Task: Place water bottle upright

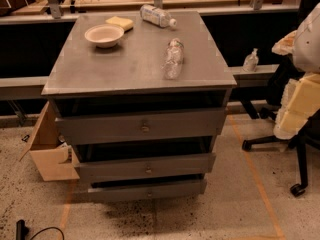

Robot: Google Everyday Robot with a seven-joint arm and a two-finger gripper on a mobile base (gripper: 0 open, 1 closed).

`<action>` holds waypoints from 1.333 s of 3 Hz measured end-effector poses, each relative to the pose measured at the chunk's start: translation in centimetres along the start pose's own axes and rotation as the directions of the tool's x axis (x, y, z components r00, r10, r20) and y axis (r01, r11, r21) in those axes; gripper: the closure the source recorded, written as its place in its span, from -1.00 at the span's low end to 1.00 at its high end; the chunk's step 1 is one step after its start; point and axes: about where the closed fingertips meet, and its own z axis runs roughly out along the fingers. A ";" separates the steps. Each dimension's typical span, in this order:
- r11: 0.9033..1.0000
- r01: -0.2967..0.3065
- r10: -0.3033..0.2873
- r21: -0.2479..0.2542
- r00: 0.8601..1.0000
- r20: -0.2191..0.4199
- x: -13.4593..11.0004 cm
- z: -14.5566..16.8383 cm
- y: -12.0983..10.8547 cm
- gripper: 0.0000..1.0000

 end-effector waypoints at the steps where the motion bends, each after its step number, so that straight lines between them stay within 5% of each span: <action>1: 1.000 0.000 0.000 0.000 1.000 0.000 0.0 0.0 0.0 -1.00; 2: 0.999 0.036 -0.035 -0.017 0.997 0.063 -0.3 0.4 -1.2 -1.00; 3: 0.998 -0.018 0.025 -0.065 0.992 0.123 -0.1 2.6 -5.4 -1.00; 4: 0.970 -0.223 0.235 -0.098 0.961 0.145 0.5 5.7 -11.6 -1.00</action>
Offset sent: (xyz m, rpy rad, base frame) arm 0.0353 -0.0016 -0.0044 0.1465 0.0073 0.1502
